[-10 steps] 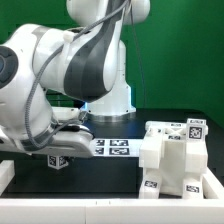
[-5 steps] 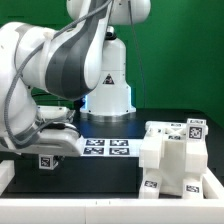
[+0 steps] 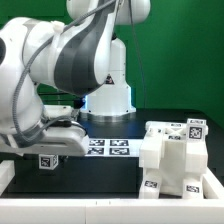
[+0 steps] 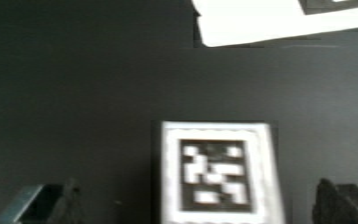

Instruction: Assemble chair

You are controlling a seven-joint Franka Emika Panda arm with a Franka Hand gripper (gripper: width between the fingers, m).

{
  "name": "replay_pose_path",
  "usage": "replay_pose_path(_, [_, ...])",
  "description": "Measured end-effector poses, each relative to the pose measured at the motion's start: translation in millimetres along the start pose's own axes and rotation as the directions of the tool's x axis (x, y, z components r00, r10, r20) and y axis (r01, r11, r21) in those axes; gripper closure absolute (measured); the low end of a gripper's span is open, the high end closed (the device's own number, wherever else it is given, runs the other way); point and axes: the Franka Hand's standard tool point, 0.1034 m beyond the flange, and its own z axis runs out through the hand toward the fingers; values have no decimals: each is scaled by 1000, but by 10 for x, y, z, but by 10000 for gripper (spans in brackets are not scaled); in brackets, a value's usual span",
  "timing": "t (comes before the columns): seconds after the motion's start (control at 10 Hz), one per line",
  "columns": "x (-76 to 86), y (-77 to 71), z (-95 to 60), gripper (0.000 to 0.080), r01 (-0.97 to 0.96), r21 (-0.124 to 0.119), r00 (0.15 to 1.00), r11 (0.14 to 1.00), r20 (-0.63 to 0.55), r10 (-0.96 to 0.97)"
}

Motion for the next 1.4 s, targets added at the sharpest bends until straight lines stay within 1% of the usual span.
replay_pose_path(0.1, [7, 114, -15, 151, 34, 3, 999, 999, -13, -34])
replay_pose_path(0.2, [-8, 269, -11, 151, 60, 12, 998, 998, -19, -60])
replay_pose_path(0.3, [-21, 381, 22, 151, 59, 22, 998, 998, -21, -59])
replay_pose_path(0.4, [-11, 434, 55, 151, 54, 18, 998, 998, -38, -53])
replay_pose_path(0.6, [-45, 529, 63, 151, 54, 15, 997, 998, -52, -54])
replay_pose_path(0.7, [-67, 490, 111, 151, 40, 17, 998, 999, -41, -39])
replay_pose_path(0.8, [-100, 380, 161, 151, 8, 16, 1000, 1000, -27, -8])
replay_pose_path(0.9, [-133, 274, 189, 151, -14, 20, 1000, 1000, -20, 14])
replay_pose_path(1.0, [-155, 241, 221, 151, -26, 25, 1000, 999, -14, 27])
replay_pose_path(1.1, [-151, 267, 221, 151, -27, 25, 1000, 999, -15, 28])
replay_pose_path(1.2, [-151, 267, 222, 252, -28, 25, 999, 999, -15, 28])
replay_pose_path(1.3, [-151, 266, 223, 252, -28, 25, 999, 999, -15, 28])
replay_pose_path(1.4, [-151, 267, 224, 434, -28, 25, 999, 999, -15, 28])
